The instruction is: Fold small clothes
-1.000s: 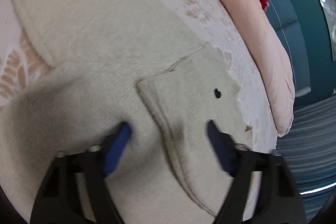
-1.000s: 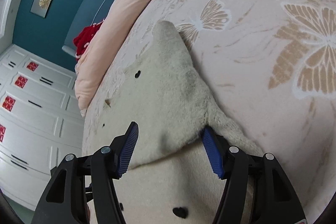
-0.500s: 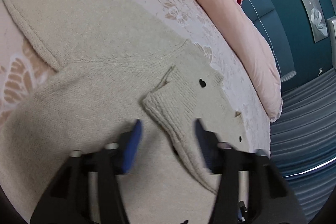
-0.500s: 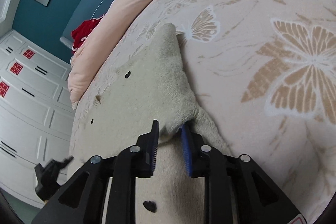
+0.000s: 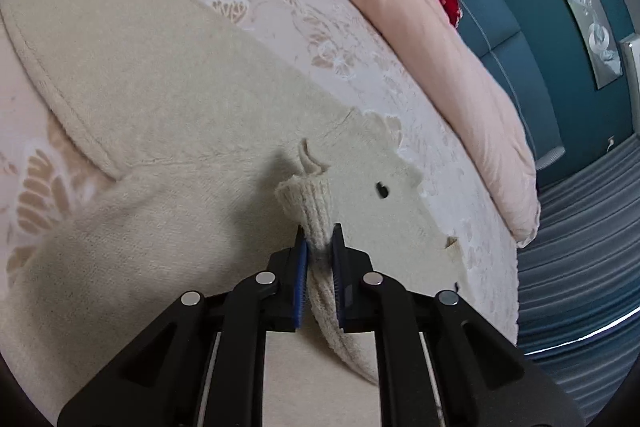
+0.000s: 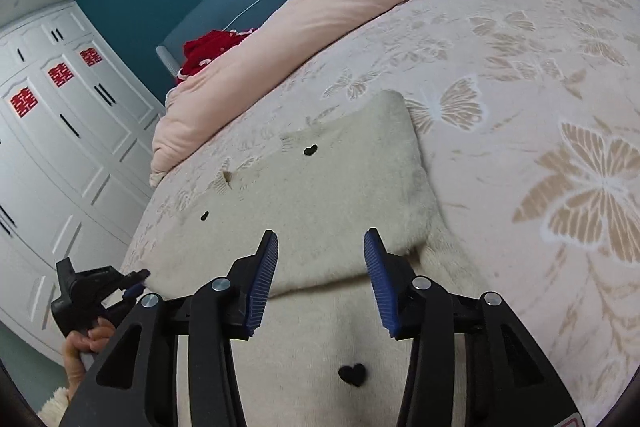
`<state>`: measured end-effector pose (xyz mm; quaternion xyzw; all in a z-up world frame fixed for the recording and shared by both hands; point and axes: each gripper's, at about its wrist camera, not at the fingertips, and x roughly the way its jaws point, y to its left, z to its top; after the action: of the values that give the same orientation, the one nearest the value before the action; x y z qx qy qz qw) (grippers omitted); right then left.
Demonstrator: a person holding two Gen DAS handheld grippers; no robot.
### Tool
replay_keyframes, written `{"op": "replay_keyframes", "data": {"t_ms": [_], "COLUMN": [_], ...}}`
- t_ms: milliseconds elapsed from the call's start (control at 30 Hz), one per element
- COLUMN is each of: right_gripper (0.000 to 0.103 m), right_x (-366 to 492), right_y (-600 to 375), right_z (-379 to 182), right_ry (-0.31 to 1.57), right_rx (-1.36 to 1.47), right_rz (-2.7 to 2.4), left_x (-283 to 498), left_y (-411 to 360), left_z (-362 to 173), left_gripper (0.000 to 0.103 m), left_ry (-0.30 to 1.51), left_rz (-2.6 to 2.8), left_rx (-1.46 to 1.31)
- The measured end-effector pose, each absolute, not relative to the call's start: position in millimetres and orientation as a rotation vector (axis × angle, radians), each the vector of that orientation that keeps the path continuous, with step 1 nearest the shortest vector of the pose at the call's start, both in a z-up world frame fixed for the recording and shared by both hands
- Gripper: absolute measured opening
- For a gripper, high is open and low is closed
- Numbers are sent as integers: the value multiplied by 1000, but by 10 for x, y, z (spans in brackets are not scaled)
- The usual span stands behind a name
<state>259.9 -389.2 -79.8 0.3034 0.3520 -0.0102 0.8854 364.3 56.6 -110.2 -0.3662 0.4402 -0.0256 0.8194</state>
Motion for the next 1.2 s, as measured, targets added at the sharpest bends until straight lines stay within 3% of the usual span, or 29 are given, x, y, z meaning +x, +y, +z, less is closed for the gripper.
{"op": "replay_keyframes", "data": {"t_ms": [33, 67, 100, 233, 367, 433, 533, 600, 733, 800, 867, 967, 1033, 1067, 1100, 1133, 1200], "right_gripper": [30, 20, 0, 0, 0, 13, 18, 30, 41, 54, 57, 76, 82, 85, 87, 87, 87], "right_x": [2725, 2842, 2930, 2855, 2787, 2635, 2251, 1970, 1588, 1461, 1358, 1422, 1442, 1457, 1466, 1472, 1458], "right_y": [-3902, -3935, -3972, -4166, -3972, -3805, -3379, -3020, -2462, -2327, -2213, -2121, -2075, -2060, -2040, -2021, -2001], "right_z": [-896, -1057, -1242, -1260, -1212, -1032, -867, -862, -999, -1096, -1136, -1163, -1176, -1182, -1189, -1194, -1203], "right_ry": [783, 847, 919, 887, 934, 933, 913, 922, 951, 935, 885, 905, 912, 919, 923, 926, 925], "right_rx": [612, 604, 593, 684, 489, 477, 466, 413, 390, 387, 337, 283, 256, 244, 234, 222, 213], "right_rz": [-35, -59, -100, -152, -207, -181, -60, -8, 83, 73, 50, 77, 98, 100, 104, 103, 98], "left_x": [3665, 3674, 3673, 3660, 3510, 3339, 3106, 3004, 3039, 3127, 3225, 3375, 3479, 3522, 3580, 3610, 3619], "left_y": [557, 562, 571, 615, 837, 1102, 1680, 2159, 3196, 3647, 4022, 4356, 4419, 4427, 4430, 4428, 4385], "left_z": [-1213, -1309, -1357, -1334, -1271, -1203, -1134, -1106, -1104, -1091, -1091, -1147, -1149, -1146, -1148, -1163, -1093], "left_gripper": [10, 11, 12, 14, 22, 27, 52, 63, 64, 65, 65, 65, 62, 50, 23, 12, 10], "left_ry": [976, 1002, 1004, 996, 986, 962, 916, 883, 852, 824, 801, 786, 783, 785, 795, 817, 801], "left_rz": [-43, -36, -29, -50, -77, -55, 29, 142, 338, 438, 514, 537, 540, 545, 544, 533, 542], "left_rx": [-780, -789, -800, -791, -774, -769, -756, -741, -799, -821, -847, -911, -896, -879, -865, -866, -877]}}
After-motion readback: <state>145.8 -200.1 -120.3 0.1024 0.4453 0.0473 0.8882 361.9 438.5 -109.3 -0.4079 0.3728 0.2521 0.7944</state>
